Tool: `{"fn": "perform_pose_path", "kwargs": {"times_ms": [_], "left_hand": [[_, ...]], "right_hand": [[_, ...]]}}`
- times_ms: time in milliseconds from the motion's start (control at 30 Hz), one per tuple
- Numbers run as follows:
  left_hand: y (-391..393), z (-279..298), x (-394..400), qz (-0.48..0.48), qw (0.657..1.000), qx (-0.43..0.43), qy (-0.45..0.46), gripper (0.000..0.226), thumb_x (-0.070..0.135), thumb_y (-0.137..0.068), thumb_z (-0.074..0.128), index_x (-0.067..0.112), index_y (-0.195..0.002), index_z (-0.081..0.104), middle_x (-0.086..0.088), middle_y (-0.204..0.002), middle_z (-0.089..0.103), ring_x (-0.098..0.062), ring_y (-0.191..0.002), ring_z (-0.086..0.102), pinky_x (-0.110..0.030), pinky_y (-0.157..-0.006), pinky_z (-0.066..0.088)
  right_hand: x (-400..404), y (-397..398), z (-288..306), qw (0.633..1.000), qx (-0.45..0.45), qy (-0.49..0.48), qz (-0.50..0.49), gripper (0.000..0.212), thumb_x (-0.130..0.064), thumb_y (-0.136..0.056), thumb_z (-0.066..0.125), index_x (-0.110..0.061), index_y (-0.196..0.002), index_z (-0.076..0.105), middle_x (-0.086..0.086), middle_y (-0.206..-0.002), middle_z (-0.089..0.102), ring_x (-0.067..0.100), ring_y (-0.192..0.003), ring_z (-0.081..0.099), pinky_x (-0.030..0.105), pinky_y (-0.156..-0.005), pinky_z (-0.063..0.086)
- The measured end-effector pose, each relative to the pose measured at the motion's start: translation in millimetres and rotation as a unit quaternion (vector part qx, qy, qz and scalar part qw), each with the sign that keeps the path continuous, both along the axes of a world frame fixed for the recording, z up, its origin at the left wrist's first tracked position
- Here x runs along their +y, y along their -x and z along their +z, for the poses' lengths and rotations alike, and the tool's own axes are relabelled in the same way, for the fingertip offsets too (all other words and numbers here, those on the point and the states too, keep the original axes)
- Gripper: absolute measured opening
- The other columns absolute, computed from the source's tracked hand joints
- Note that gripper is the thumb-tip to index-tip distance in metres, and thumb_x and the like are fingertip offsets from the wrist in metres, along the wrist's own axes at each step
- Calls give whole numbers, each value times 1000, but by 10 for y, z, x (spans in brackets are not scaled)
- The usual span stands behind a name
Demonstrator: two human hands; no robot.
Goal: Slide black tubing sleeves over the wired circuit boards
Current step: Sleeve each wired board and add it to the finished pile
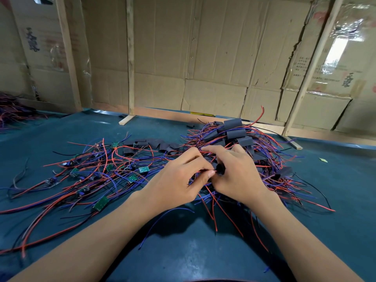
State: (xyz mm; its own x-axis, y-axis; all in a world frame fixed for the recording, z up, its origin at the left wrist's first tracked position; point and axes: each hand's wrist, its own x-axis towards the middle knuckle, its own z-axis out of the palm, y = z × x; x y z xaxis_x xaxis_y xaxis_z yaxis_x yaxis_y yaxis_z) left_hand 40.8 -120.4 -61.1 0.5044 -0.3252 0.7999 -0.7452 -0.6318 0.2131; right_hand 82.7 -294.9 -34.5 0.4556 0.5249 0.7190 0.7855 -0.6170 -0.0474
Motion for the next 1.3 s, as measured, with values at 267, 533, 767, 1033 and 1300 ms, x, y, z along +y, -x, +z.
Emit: {"fn": "perform_pose_path", "kwargs": {"times_ms": [267, 533, 767, 1033, 1300], "left_hand": [[71, 16, -32, -1, 997, 82, -7, 13, 32, -96, 50, 21, -98, 43, 14, -96, 39, -15, -80, 49, -37, -71, 44], [60, 15, -6, -53, 994, 94, 17, 20, 25, -95, 52, 18, -109, 40, 21, -106, 36, -3, -87, 45, -9, -73, 36], [-30, -13, 47, 0, 999, 31, 12, 8, 17, -92, 56, 15, -99, 52, 5, -102, 48, -11, -90, 51, -25, -80, 44], [-79, -45, 149, 44, 996, 27, 69, 16, 27, -87, 62, 22, -98, 51, 9, -97, 47, -6, -82, 50, -12, -74, 37], [-93, -65, 183, 55, 990, 67, 108, 19, 40, -89, 56, 34, -97, 41, 22, -95, 64, -1, -70, 60, -10, -62, 41]], "right_hand": [[97, 54, -48, 998, -6, 59, 1, 45, -14, -62, 62, -6, -106, 67, -5, -57, 62, 21, -48, 37, 29, -61, 28], [120, 50, -100, 993, 91, 60, 40, 100, -18, -66, 52, -15, -158, 14, 0, -75, 64, 32, -71, 56, 32, -65, 37], [30, -24, -102, 947, 242, -71, 201, 90, 2, -79, 57, -15, -158, 17, -6, -94, 56, 9, -82, 59, 25, -78, 47], [25, -51, -59, 885, 320, -276, 193, 15, 13, -89, 65, 4, -99, 69, 15, -88, 68, 19, -78, 67, 40, -78, 52], [88, -58, -103, 826, 386, -332, 241, 16, 8, -93, 62, 3, -105, 73, 19, -82, 74, 22, -76, 71, 32, -79, 59]]}}
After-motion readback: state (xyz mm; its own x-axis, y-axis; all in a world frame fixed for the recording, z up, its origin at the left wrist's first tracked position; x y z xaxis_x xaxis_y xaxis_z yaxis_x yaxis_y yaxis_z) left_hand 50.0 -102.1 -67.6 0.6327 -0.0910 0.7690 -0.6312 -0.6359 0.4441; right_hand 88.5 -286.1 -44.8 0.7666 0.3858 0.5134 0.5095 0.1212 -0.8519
